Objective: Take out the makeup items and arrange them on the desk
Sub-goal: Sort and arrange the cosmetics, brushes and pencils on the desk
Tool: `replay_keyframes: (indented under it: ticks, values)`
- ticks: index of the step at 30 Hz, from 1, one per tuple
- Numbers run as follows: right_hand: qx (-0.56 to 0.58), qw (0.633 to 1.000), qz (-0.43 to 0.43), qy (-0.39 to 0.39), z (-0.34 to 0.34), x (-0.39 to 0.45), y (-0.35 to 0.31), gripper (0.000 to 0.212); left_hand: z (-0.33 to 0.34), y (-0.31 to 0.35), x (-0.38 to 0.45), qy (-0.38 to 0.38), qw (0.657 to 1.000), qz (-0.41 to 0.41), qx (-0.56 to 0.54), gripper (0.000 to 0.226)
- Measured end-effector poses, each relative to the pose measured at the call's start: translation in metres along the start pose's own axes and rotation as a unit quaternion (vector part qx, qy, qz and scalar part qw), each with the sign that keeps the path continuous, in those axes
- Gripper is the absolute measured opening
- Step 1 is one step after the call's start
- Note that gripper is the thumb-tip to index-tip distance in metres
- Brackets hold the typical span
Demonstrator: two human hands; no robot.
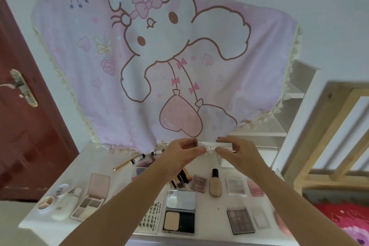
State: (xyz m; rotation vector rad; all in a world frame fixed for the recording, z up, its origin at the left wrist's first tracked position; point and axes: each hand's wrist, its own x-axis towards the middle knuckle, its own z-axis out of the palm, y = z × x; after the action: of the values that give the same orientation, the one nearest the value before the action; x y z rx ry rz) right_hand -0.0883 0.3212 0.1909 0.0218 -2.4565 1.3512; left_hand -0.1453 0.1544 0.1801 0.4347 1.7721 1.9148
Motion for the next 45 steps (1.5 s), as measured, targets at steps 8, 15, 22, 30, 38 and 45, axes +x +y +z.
replay_keyframes:
  ticks: [8,15,22,30,38,45]
  values:
    - [-0.014,0.99,-0.075,0.116,0.021,-0.001,0.008,0.009,0.001,-0.01,0.007,-0.018,0.993,0.019,-0.115,0.026]
    - [-0.003,0.988,-0.054,0.141,0.031,0.008,0.009,0.029,-0.002,-0.011,0.016,-0.008,0.986,0.022,-0.168,0.026]
    - [0.109,0.989,0.077,0.068,0.024,0.022,0.01,0.02,-0.006,-0.004,0.025,-0.017,0.99,-0.002,-0.143,0.028]
    - [0.232,0.956,0.179,0.005,0.023,0.02,0.028,0.012,-0.02,-0.023,0.018,-0.112,0.991,-0.046,-0.051,0.043]
    - [0.194,0.923,0.327,-0.055,0.044,-0.002,0.1,0.024,-0.016,-0.107,0.003,-0.053,0.98,-0.178,-0.076,0.063]
    - [0.082,0.908,0.386,-0.142,0.065,-0.012,0.161,0.026,0.016,-0.178,-0.008,0.127,0.94,-0.304,-0.086,0.062]
